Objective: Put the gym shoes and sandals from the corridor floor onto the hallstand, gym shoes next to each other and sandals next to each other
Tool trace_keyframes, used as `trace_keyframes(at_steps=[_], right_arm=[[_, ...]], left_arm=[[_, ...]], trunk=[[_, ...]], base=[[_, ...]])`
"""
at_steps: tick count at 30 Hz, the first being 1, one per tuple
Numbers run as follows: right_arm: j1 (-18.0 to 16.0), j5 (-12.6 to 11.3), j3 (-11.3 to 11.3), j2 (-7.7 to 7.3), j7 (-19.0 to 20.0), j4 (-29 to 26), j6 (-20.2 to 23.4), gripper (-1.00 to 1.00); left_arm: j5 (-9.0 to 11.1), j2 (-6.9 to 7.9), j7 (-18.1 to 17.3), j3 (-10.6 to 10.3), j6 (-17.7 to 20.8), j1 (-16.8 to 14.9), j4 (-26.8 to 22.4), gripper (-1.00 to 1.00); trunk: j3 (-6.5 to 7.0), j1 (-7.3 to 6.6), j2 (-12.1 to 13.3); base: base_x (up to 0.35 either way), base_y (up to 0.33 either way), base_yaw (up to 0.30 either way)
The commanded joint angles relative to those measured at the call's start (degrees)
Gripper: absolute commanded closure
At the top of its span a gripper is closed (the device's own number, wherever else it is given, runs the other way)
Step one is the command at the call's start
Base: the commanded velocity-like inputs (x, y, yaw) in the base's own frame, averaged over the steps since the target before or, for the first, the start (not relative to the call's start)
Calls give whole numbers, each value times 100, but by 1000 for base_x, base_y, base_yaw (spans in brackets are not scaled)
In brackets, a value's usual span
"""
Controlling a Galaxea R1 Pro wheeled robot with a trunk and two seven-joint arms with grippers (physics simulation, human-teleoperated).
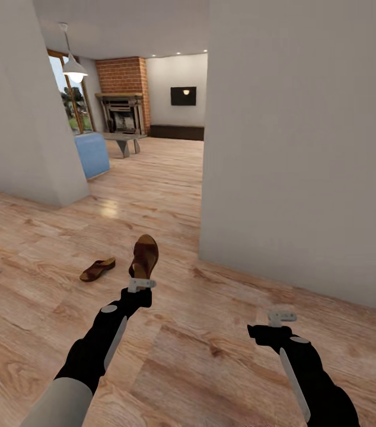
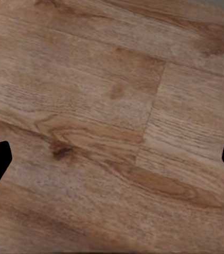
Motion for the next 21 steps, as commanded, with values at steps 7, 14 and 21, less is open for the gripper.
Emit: trace_keyframes(at_steps=[7, 14, 21], right_arm=[[-3, -7, -2, -1, 1, -92, 64, -100], [-3, -18, 16, 14, 2, -206, 79, -100], [-3, -19, 23, 16, 1, -215, 260, -100]], left_arm=[[-47, 7, -27, 14, 35, -4, -11, 100], [-74, 43, -24, 32, 614, -3, -5, 100], [-76, 16, -24, -156, 955, -3, -7, 100]], trunk=[[-5, -1, -2], [-5, -1, -2], [-5, -1, -2]], base=[[0, 0, -285], [0, 0, -285], [0, 0, -285]])
